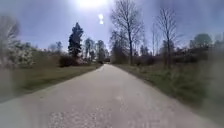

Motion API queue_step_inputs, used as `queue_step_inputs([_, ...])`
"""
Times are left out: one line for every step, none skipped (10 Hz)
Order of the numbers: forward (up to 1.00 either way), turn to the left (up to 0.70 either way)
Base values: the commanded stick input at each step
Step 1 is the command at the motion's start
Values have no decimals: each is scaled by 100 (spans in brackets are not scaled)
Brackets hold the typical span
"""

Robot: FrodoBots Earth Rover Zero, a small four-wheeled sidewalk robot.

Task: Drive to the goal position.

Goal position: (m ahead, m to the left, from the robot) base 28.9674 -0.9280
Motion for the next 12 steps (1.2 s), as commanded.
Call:
queue_step_inputs([70, 0])
queue_step_inputs([70, 0])
queue_step_inputs([70, 0])
queue_step_inputs([70, 0])
queue_step_inputs([70, 0])
queue_step_inputs([70, 0])
queue_step_inputs([70, 0])
queue_step_inputs([70, 0])
queue_step_inputs([70, 0])
queue_step_inputs([70, 0])
queue_step_inputs([70, 8])
queue_step_inputs([70, 14])
